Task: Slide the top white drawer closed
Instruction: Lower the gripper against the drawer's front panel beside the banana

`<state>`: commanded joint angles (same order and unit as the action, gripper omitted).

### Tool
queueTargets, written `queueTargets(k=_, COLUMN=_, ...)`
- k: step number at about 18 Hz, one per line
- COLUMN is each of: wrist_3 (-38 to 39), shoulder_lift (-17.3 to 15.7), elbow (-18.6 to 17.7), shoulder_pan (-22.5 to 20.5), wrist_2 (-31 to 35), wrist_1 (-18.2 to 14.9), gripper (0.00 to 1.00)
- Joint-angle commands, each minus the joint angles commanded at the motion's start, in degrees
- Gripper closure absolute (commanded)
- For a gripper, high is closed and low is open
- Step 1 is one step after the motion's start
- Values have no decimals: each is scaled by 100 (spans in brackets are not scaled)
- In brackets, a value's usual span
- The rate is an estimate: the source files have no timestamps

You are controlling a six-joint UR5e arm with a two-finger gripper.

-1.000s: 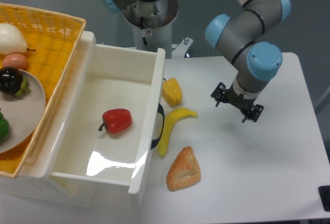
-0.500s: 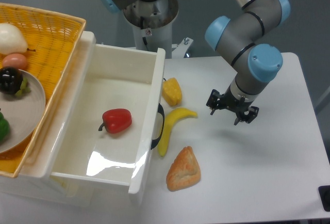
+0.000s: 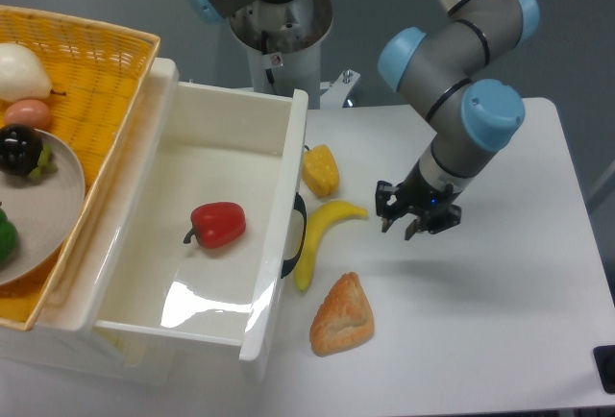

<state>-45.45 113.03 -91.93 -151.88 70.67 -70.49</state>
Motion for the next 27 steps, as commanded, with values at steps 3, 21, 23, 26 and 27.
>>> queueTargets(k=3, wrist_3=281, shoulder_lift=-61, elbow=35, shoulder_pan=97, wrist_2=-238, wrist_1=9, gripper=72)
queueTargets(k=21, wrist_3=642, shoulder_lift=-299, elbow=114, shoulder_pan=185, wrist_2=-1425, wrist_1=-588, gripper=96)
queueTargets(k=23, wrist_3=704, shoulder_lift=-299, elbow=114, shoulder_pan=220, wrist_2=-1521, wrist_1=-615, gripper=96)
queueTargets(k=26, wrist_3=748, shoulder_lift=-299, elbow=114, shoulder_pan=255, wrist_2=-1591, wrist_1=-738, gripper=96)
queueTargets(k=27, wrist_3=748, shoulder_lift=-299, elbow=114, shoulder_pan=255, wrist_2=-1670, wrist_1=-773, gripper=96)
